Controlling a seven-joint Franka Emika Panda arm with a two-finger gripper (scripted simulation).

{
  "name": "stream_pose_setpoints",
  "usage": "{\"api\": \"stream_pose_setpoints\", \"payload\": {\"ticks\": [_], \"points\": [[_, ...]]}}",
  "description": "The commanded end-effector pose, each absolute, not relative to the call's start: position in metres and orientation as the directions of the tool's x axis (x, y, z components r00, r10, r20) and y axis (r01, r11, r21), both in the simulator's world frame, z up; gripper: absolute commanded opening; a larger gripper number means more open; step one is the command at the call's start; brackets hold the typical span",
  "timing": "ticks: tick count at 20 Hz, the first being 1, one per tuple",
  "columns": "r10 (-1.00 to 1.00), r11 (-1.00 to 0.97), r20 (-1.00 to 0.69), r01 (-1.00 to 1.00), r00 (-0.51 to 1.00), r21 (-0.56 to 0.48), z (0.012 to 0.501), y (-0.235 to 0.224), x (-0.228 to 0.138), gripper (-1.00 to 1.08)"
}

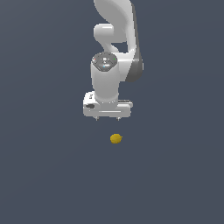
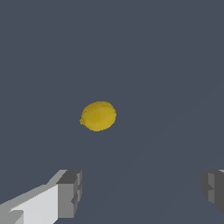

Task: Pick up the object and move it to a goal position.

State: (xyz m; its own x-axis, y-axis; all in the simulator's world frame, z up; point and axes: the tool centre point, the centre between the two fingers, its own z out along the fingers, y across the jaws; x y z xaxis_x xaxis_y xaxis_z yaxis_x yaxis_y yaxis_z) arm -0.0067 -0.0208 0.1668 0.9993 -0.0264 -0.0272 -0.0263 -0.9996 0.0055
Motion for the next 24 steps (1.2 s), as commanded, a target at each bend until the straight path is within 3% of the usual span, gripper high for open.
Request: {"api": "stream_pose_setpoints", "payload": {"ticks": [1, 11, 24], "points": [[-0.026, -1.0, -0.027, -0.026, 0.999, 0.005, 0.167, -0.021, -0.007, 1.0], [0.048, -0.999, -0.044, 0.049, 0.998, 0.018, 0.167, -0.011, -0.009, 1.0], [-0.009, -1.0, -0.039, -0.008, 0.999, 0.016, 0.159, -0.008, -0.005, 1.0]]}}
